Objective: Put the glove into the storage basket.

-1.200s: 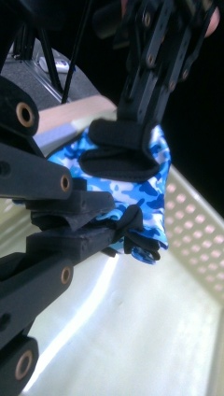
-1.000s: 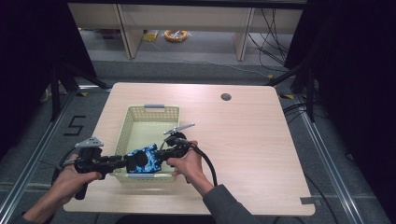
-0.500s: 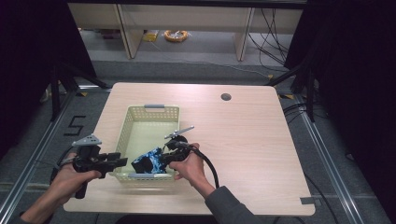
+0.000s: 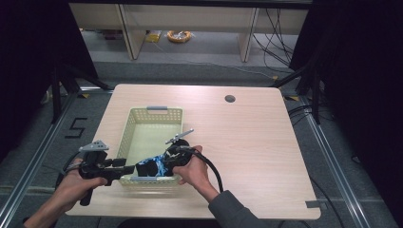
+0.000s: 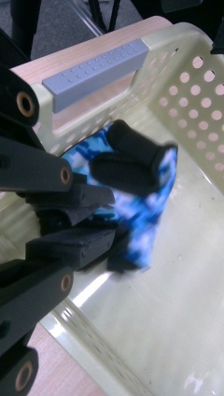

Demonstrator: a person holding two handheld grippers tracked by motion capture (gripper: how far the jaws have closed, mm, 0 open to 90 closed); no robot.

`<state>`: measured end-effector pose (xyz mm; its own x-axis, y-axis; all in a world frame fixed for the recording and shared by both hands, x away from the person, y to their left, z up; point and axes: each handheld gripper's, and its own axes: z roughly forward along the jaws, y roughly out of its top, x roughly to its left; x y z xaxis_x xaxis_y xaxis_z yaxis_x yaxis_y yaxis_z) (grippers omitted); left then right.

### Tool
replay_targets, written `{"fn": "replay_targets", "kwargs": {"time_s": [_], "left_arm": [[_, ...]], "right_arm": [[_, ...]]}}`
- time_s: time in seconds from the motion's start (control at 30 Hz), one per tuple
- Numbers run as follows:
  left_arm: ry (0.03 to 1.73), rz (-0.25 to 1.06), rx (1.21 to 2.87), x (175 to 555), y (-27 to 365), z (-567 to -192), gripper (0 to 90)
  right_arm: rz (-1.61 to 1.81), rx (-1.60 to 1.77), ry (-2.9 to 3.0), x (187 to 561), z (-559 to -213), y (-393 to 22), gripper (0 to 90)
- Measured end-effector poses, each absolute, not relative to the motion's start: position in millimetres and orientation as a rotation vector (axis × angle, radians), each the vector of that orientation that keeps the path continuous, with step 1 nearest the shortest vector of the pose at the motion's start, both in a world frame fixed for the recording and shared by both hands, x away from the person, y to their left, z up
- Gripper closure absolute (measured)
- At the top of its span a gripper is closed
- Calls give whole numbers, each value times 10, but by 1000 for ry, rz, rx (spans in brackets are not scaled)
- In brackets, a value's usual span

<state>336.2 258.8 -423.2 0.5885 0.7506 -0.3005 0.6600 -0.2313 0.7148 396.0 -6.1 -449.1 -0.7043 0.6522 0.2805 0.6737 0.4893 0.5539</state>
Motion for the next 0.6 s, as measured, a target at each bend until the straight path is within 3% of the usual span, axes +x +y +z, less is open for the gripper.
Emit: {"fn": "replay_targets", "kwargs": {"time_s": [0.3,0.6], "left_arm": [[1128,136,1940,3329,2562,-4228,437],[1110,135,1937,3272,2497,-4199,338]], "right_arm": [[-1123,-1097,-2783,3949,-4335,-32,718],[-1244,-1100,-2707,3930,-4240,-143,661]]}}
